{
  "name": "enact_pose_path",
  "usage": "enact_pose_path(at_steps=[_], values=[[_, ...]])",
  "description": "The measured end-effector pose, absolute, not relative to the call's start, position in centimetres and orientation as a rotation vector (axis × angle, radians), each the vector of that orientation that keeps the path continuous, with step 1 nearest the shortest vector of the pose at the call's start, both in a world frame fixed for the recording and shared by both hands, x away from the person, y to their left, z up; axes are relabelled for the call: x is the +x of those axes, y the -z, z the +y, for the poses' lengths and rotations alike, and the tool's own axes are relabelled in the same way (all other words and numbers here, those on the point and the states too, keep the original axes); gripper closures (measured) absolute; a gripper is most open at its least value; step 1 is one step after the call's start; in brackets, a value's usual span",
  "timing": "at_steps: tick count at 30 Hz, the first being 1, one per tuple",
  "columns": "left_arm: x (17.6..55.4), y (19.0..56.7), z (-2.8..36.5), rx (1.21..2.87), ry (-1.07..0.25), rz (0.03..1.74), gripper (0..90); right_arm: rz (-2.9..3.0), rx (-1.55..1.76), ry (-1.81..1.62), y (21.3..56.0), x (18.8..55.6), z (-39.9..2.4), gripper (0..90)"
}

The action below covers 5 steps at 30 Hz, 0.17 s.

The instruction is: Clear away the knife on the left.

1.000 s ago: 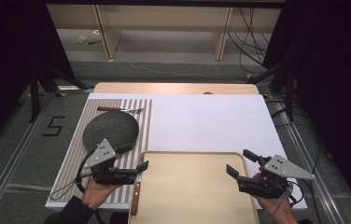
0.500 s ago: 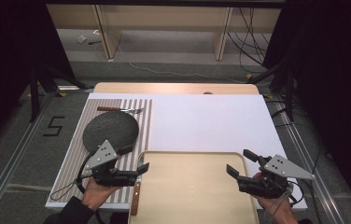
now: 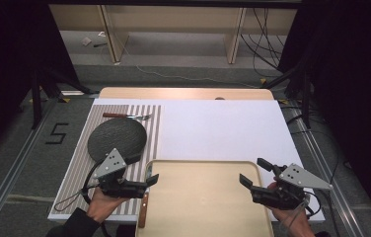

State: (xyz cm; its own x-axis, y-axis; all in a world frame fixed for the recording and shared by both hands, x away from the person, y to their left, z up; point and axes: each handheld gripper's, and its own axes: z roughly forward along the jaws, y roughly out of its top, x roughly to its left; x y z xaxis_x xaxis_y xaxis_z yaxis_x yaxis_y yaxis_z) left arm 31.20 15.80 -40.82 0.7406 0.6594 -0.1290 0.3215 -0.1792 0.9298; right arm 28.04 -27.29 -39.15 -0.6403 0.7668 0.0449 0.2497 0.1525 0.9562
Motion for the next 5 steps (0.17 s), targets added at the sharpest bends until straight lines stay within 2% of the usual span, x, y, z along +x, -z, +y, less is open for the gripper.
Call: enact_pose_path(at_steps=[5], values=[[31.26, 40.86, 15.77, 1.787, -0.357, 0.774, 10.2, 1.981, 0.966, -1.498, 39.17, 28.08, -27.29, 22.1]])
